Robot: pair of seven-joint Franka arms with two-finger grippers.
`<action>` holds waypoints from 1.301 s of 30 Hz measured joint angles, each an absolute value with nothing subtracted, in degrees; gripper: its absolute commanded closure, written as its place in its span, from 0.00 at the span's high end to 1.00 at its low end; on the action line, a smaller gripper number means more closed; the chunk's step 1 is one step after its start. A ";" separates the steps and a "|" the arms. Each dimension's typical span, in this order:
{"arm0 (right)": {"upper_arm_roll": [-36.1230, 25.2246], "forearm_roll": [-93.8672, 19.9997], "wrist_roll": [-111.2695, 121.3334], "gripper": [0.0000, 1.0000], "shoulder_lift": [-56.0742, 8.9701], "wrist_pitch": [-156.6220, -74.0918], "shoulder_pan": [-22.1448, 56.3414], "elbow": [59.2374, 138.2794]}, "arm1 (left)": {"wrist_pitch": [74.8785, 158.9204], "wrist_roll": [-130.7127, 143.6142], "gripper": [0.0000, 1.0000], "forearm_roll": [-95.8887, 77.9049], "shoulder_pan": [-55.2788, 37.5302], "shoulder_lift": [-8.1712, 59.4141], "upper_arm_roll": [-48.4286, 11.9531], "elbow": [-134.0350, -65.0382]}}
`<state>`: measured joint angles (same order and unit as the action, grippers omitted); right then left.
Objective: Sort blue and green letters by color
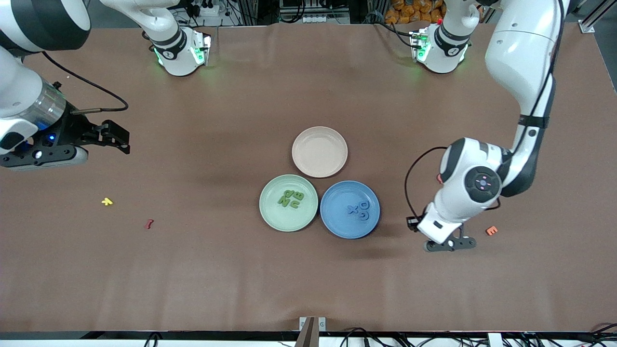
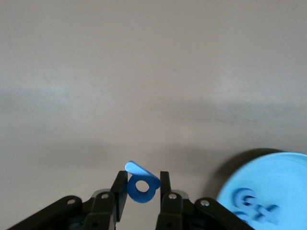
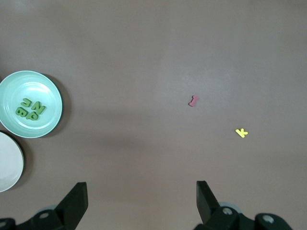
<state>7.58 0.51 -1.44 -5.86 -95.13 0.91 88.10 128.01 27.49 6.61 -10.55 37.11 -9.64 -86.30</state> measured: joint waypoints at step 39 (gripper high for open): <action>7.49 0.39 -1.52 1.00 -6.33 -95.10 0.04 88.10 | 136.28 48.56 0.26 3.64 -23.95 41.47 -7.31 -88.72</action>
<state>7.49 0.39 -1.52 -6.33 -95.10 0.04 88.10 136.28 48.56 3.64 -23.95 41.47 -7.31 -88.72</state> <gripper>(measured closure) 0.000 0.687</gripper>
